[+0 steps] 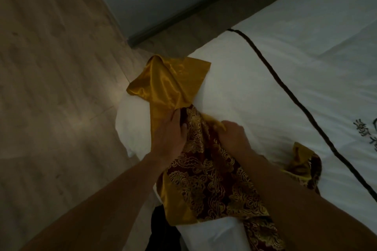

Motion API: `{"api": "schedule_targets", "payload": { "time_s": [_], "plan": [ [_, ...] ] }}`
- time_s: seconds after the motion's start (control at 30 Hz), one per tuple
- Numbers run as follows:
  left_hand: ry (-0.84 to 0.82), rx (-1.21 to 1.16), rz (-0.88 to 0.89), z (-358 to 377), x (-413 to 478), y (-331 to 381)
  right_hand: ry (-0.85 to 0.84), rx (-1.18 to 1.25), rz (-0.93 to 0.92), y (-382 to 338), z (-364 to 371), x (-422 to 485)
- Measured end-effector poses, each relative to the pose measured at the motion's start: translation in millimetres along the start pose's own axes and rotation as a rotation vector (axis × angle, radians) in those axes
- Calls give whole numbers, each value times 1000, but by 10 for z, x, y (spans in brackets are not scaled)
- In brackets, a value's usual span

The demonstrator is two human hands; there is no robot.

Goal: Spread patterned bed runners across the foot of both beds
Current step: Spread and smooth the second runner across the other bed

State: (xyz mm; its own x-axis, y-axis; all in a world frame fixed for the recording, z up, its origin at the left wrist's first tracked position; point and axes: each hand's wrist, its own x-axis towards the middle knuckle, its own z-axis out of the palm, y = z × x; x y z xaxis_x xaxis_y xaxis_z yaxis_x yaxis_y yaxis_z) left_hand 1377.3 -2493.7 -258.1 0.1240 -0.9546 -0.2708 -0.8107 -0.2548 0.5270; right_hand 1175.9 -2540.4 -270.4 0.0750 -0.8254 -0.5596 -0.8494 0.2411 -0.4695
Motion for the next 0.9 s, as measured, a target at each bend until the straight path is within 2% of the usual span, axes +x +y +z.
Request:
{"api": "schedule_targets", "payload": {
  "time_s": [0.07,0.17,0.23,0.3,0.37,0.43,0.5,0.53,0.6,0.7,0.8,0.87,0.9],
  "plan": [
    [126,-53,10,-101,9,-3,199,81,62,-5,-162,-24],
    [219,-50,0,-298,67,-24,426,156,190,94,-570,-47],
    [216,-16,-45,-411,74,-37,486,134,226,220,-841,-105],
    [108,12,-196,-442,35,-115,526,70,245,390,-1053,-202],
    [-118,47,-417,-398,19,-290,465,-7,279,606,-1190,-309],
    [-338,51,-576,-306,-4,-457,226,-104,350,809,-1219,-348],
    [-383,-23,-737,-261,-43,-410,-13,-258,372,893,-1180,-351],
    [-331,-29,-783,-242,-67,-367,-43,-313,350,861,-1154,-335],
    [-172,64,-742,-251,-113,-237,63,-312,213,746,-1053,-206],
    [71,29,-540,-214,-52,-236,221,-219,-73,353,-880,79],
    [150,-111,-302,-170,101,-291,64,-136,-138,-71,-672,371],
    [138,-218,-191,-202,164,-271,-36,37,-137,-312,-536,478],
    [112,-241,-155,-211,183,-275,-98,50,-173,-416,-479,494]
  ]
}}
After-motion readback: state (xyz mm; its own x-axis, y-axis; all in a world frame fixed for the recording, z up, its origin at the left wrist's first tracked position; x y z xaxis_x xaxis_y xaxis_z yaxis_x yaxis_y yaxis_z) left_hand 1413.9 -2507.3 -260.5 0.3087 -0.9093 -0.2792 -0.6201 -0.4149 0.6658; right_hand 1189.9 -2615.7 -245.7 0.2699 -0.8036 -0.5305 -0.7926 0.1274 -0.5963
